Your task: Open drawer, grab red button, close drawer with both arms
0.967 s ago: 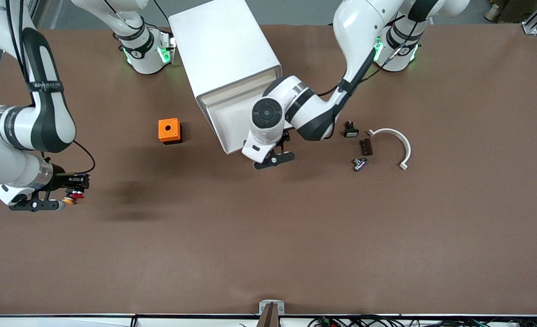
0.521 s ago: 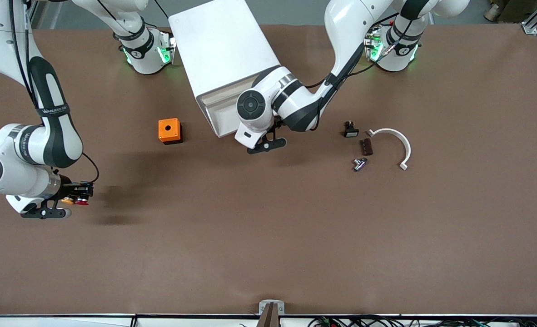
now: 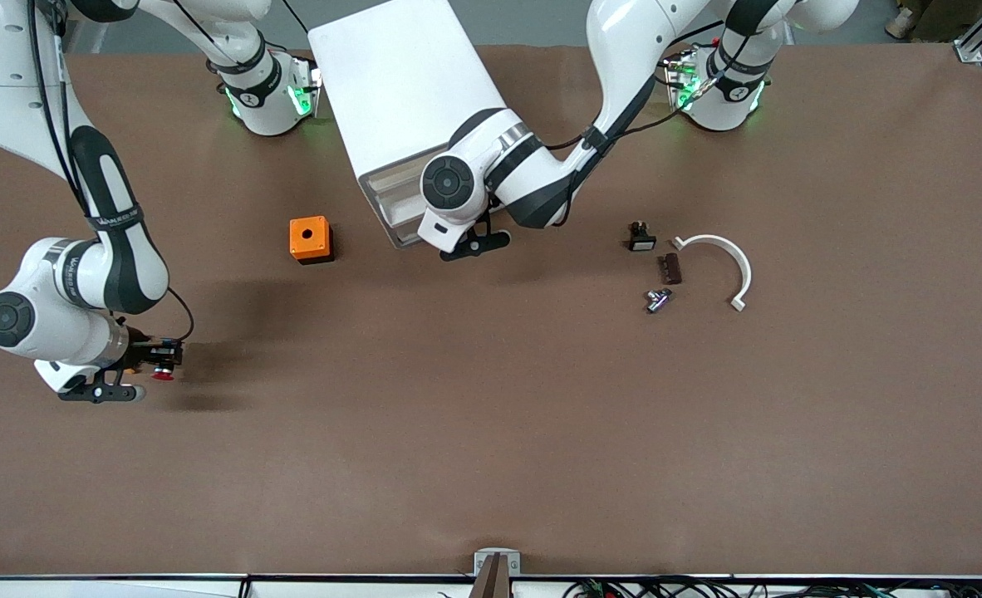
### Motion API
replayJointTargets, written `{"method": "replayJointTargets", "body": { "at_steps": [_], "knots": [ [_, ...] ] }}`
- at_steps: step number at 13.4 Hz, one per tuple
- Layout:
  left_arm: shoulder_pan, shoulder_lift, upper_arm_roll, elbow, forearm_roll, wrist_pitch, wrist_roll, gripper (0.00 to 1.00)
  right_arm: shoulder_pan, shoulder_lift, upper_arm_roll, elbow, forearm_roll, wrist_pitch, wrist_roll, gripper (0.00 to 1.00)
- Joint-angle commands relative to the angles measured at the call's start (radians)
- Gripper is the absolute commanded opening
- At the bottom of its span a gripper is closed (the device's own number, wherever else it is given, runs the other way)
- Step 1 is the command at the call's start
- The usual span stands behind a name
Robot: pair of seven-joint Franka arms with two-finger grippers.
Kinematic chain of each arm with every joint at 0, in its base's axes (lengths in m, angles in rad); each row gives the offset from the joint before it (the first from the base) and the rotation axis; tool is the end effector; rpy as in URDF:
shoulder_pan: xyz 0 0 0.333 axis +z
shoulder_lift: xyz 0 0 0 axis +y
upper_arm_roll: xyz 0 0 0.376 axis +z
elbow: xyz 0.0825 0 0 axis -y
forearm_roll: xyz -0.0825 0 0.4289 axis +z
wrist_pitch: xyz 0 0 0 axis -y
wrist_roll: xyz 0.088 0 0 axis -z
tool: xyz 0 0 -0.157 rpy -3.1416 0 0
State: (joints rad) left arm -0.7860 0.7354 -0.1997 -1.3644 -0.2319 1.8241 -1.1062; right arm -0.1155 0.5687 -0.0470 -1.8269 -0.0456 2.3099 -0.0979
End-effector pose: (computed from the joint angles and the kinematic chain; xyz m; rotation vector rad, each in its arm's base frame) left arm 0.4242 -0.6439 0.2516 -2.9972 -0.3650 0.6723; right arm 0.6887 -0.1142 0.1829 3.0917 -0.0404 -0.1426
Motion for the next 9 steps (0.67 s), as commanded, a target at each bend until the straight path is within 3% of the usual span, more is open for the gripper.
{"method": "replayJointTargets", "body": {
  "at_steps": [1,4,7,8,9],
  "knots": [
    [-0.016,-0.014,-0.004,-0.012,-0.062,0.012,-0.018,1.0,-0.01,0.014,0.012,-0.009,-0.01,0.016,0.044,0.07],
    [-0.021,-0.008,-0.004,-0.012,-0.078,0.014,-0.018,1.0,0.004,0.02,-0.004,-0.023,-0.01,0.019,0.044,0.09],
    [-0.018,-0.008,-0.003,-0.013,-0.087,0.015,-0.018,1.0,0.004,0.022,-0.004,-0.029,-0.01,0.02,0.044,0.17],
    [-0.007,-0.011,0.003,-0.012,-0.086,0.015,-0.018,1.0,0.005,0.022,-0.004,-0.029,-0.01,0.02,0.044,0.21],
    [0.008,-0.017,0.012,-0.01,-0.078,0.015,-0.017,1.0,0.005,0.022,-0.004,-0.029,-0.01,0.02,0.044,0.32]
  ]
}}
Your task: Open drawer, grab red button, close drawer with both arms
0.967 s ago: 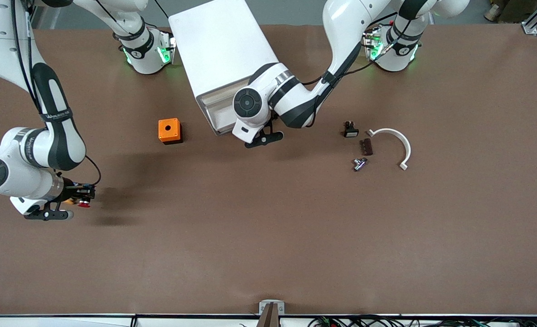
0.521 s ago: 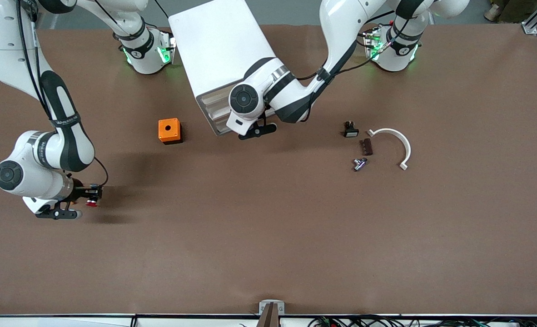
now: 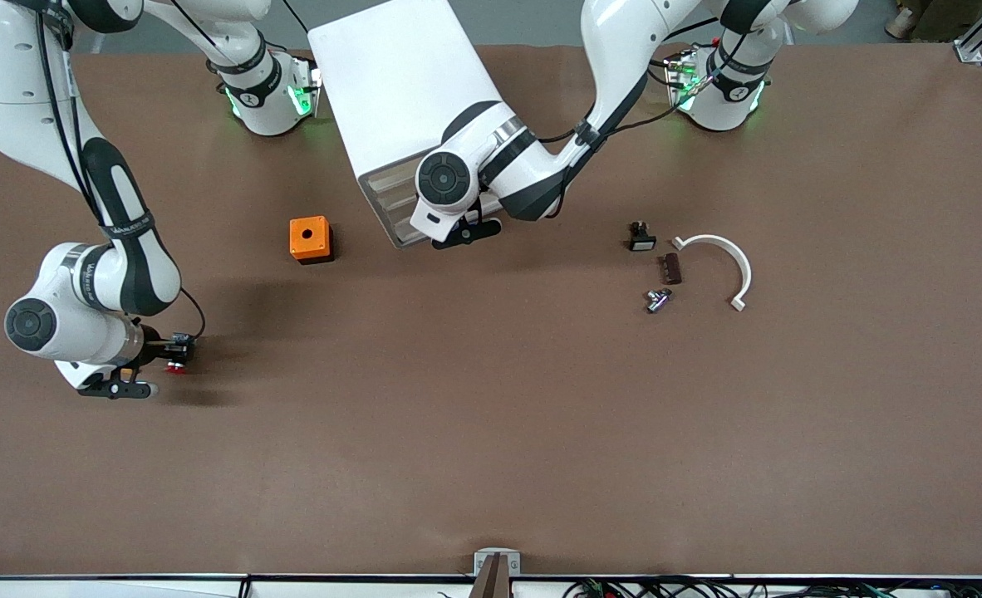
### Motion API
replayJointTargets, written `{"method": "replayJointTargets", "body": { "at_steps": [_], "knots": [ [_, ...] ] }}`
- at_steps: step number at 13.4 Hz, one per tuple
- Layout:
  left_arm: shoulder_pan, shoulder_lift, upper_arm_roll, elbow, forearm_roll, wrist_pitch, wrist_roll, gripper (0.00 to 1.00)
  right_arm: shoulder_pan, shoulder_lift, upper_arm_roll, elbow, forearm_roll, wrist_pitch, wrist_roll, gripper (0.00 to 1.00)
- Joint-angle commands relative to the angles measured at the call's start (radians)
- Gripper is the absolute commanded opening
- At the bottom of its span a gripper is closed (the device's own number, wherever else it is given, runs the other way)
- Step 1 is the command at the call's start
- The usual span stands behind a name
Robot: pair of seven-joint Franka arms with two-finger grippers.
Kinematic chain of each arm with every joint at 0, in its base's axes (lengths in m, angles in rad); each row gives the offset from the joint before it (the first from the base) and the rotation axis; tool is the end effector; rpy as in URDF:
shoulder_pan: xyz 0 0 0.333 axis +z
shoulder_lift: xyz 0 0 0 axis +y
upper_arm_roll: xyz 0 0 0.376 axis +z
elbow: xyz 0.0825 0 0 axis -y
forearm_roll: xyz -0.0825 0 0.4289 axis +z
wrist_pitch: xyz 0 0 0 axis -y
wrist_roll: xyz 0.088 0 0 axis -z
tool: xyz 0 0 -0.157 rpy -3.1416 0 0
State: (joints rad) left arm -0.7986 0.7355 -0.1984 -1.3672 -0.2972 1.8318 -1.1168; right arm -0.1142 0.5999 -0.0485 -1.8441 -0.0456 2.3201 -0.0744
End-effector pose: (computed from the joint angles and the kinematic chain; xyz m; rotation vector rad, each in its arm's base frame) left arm 0.4114 -0.6545 0.2534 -3.0024 -0.4061 0.7517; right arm 0.6779 -0.1129 0.1549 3.0899 -0.0748 -0.2007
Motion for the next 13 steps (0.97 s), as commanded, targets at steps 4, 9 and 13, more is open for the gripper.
{"method": "replayJointTargets", "body": {
  "at_steps": [4,9,13],
  "knots": [
    [0.168,-0.059,0.048,0.008,-0.004,0.006,0.009,1.0,0.001,-0.023,-0.001,-0.004,-0.008,-0.005,0.028,1.0],
    [0.372,-0.168,0.047,0.008,0.2,0.006,0.012,1.0,0.051,-0.173,0.006,0.052,-0.007,-0.248,0.092,1.0],
    [0.472,-0.251,0.047,0.007,0.345,-0.017,0.034,1.0,0.132,-0.314,0.007,0.155,-0.016,-0.522,0.174,1.0]
  ]
}}
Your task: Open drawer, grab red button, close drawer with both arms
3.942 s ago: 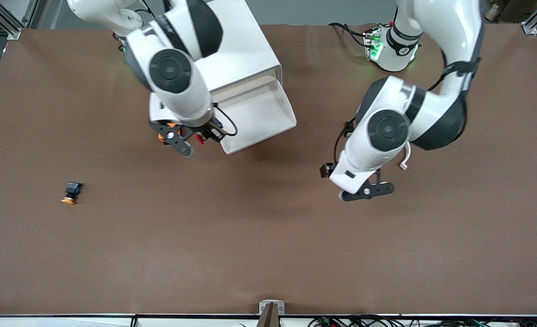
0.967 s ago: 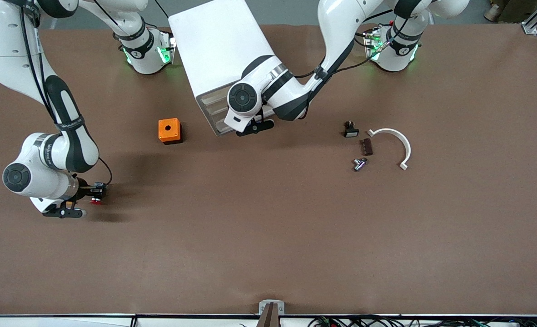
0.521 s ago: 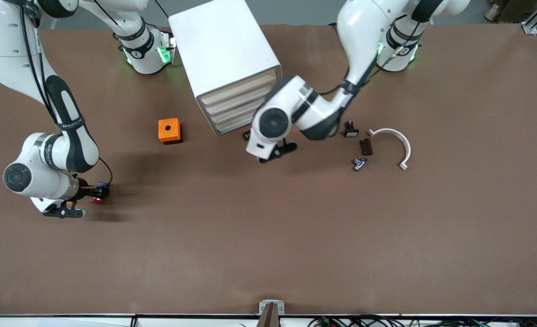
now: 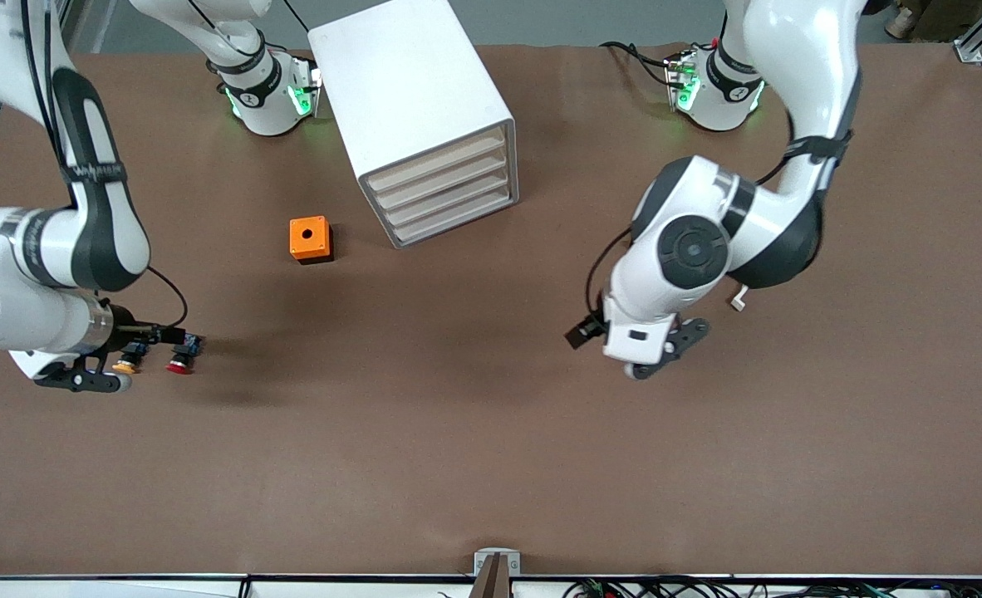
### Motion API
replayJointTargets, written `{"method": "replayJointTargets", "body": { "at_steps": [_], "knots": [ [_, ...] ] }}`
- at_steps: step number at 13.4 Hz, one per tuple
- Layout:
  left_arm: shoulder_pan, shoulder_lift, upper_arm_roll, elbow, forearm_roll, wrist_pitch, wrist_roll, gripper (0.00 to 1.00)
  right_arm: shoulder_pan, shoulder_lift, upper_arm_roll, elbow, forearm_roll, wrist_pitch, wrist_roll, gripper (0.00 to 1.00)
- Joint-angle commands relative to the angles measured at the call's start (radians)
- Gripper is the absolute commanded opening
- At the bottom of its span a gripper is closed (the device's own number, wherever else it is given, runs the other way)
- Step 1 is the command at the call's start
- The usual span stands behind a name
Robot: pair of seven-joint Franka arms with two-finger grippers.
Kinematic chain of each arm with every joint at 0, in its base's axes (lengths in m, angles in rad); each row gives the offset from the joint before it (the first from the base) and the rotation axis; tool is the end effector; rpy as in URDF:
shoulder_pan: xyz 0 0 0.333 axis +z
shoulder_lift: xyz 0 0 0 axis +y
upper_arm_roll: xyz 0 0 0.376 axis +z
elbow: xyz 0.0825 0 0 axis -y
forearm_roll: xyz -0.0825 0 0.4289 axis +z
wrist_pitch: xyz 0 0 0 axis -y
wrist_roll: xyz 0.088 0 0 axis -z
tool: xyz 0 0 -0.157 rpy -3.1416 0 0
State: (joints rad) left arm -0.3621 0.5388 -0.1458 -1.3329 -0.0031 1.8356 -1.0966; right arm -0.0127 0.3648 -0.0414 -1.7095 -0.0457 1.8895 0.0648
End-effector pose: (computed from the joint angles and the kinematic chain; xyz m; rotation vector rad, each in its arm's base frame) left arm 0.6914 -0.3606 0.4085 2.9643 0.9313 -0.1202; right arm 0.6832 -0.0404 0.3500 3.0669 -0.1522 -0.2837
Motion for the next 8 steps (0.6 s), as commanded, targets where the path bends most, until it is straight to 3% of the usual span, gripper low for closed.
{"method": "replayJointTargets", "body": {
  "at_steps": [1,4,8],
  "knots": [
    [0.06,-0.069,-0.006,-0.028,0.051,-0.044,0.065,1.0,0.051,-0.116,0.0,0.054,-0.016,-0.149,0.038,1.0],
    [0.159,-0.123,-0.006,-0.028,0.052,-0.076,0.229,1.0,0.062,-0.181,0.006,0.164,-0.003,-0.255,0.04,1.0],
    [0.267,-0.216,-0.008,-0.029,0.051,-0.177,0.452,1.0,0.074,-0.195,0.006,0.315,-0.003,-0.412,0.04,1.0]
  ]
}}
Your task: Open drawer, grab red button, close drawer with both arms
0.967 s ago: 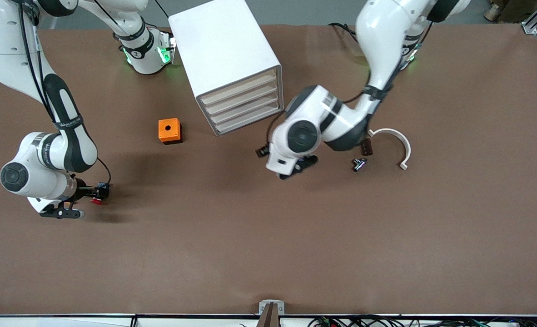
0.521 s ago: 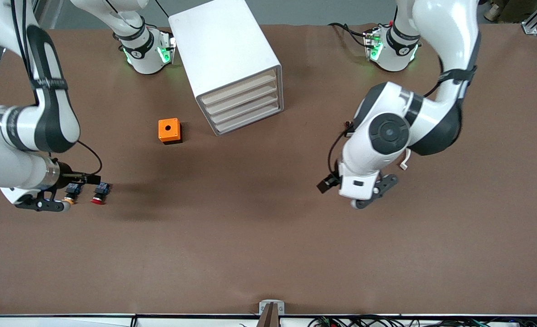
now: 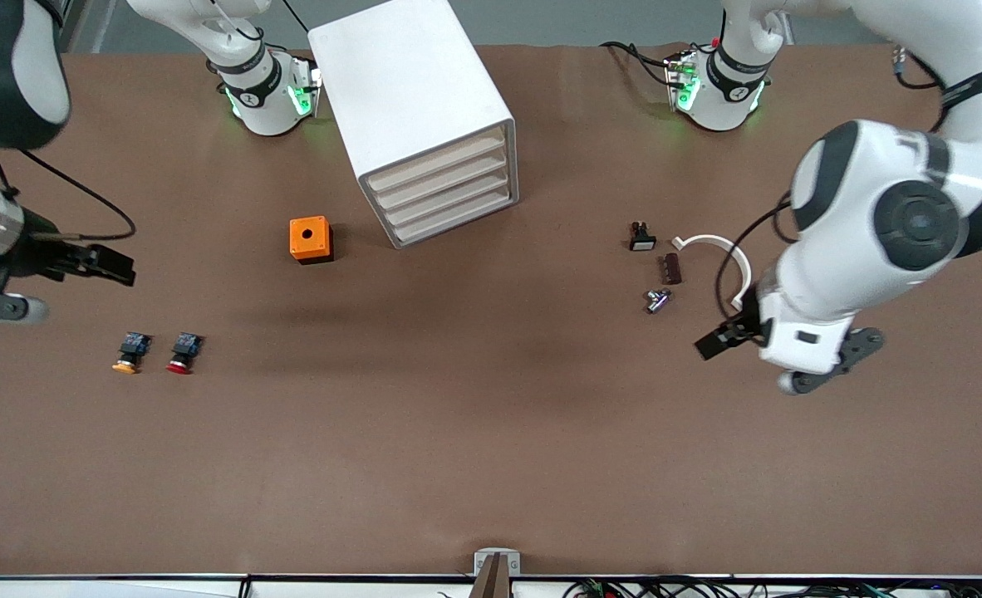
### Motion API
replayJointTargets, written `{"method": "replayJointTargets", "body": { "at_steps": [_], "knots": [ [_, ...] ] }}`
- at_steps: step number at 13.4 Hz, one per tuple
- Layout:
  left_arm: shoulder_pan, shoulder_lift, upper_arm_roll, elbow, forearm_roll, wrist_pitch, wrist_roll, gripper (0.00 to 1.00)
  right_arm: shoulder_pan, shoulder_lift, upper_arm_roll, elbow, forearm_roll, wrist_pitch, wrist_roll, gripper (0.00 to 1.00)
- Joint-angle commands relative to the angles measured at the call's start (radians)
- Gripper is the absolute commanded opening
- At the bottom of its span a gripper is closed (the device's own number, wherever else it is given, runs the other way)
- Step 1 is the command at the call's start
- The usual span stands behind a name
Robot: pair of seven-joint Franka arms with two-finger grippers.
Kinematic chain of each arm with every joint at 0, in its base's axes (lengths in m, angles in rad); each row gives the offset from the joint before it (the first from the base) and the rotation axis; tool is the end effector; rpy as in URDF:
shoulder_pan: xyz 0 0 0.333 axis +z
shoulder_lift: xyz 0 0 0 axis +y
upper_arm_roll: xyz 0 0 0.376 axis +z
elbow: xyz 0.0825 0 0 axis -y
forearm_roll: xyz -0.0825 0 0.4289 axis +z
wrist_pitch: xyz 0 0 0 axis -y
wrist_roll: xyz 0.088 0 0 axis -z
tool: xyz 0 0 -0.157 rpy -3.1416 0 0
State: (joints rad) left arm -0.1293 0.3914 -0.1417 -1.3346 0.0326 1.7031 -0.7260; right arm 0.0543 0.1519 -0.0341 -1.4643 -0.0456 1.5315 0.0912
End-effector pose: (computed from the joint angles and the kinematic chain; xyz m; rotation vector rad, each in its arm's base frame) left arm 0.7187 -0.1769 0.5075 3.0487 0.7146 -0.0425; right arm 0.6450 0.0073 0.5915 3.0817 -0.1090 -0.1260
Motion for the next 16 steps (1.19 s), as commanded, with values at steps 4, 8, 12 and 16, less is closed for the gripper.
{"method": "replayJointTargets", "body": {
  "at_steps": [4,8,12,16],
  "knots": [
    [0.123,-0.169,-0.013,-0.037,0.012,-0.166,0.277,1.0,-0.004,0.0,-0.009,0.119,0.006,-0.047,0.012,1.0],
    [0.194,-0.25,-0.015,-0.069,0.0,-0.206,0.451,1.0,-0.044,-0.011,-0.013,0.134,0.059,-0.053,0.011,1.0],
    [0.2,-0.345,-0.012,-0.173,-0.017,-0.192,0.507,1.0,-0.045,-0.009,-0.013,0.133,0.047,-0.047,0.007,1.0],
    [0.171,-0.453,-0.009,-0.304,-0.014,-0.128,0.51,1.0,-0.06,-0.002,-0.013,0.133,0.047,-0.021,0.004,1.0]
  ]
}}
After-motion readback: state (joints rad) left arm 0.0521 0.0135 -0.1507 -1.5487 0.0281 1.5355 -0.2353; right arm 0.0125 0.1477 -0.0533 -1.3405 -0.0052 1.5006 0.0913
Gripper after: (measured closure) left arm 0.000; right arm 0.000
